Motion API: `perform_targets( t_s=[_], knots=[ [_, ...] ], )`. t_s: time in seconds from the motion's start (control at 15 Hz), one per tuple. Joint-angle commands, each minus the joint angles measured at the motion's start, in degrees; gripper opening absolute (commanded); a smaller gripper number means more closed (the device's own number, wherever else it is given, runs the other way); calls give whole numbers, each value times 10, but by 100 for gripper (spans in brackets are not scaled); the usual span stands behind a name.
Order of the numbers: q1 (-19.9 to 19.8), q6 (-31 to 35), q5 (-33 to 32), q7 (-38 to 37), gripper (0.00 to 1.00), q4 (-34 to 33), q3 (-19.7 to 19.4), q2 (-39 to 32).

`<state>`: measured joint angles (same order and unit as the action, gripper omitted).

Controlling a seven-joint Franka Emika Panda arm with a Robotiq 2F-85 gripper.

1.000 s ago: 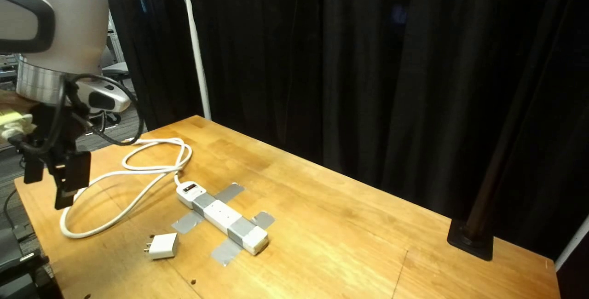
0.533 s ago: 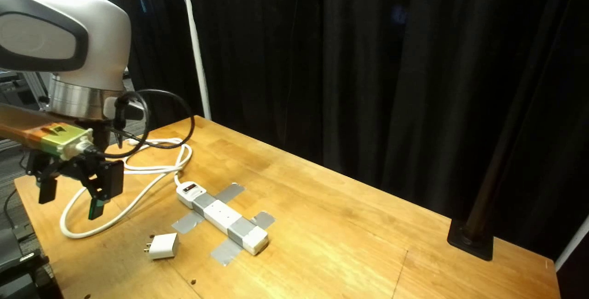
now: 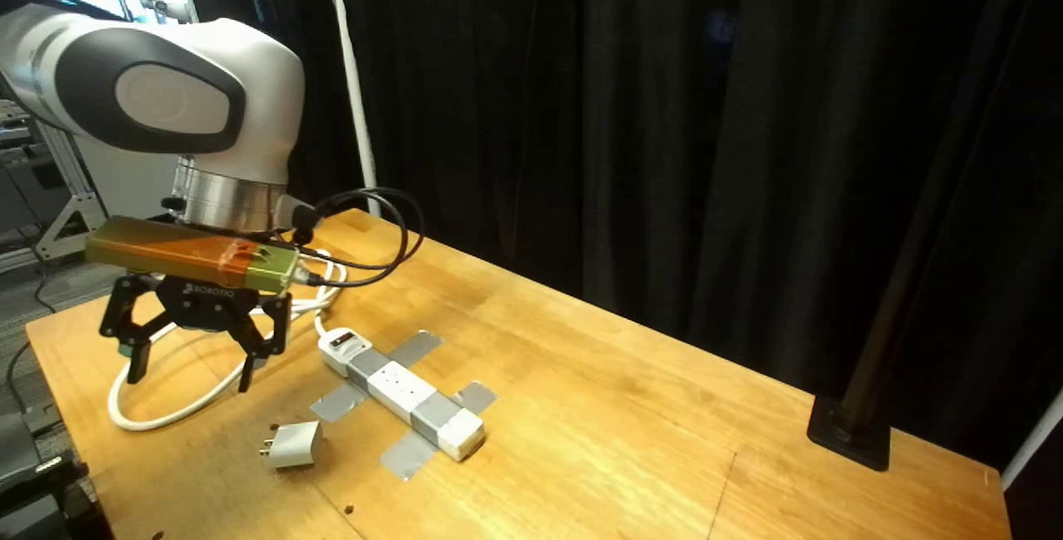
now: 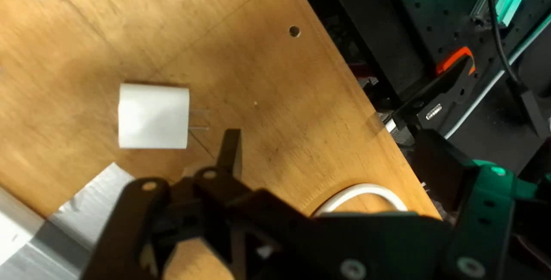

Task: Plug the charger head into the extension cable

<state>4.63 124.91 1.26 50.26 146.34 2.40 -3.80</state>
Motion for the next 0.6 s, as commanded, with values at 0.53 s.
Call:
perform_targets(
  t_s=[0.53],
  knots=[
    [-77,47,-87,365,100,-99,4,-143]
  ],
)
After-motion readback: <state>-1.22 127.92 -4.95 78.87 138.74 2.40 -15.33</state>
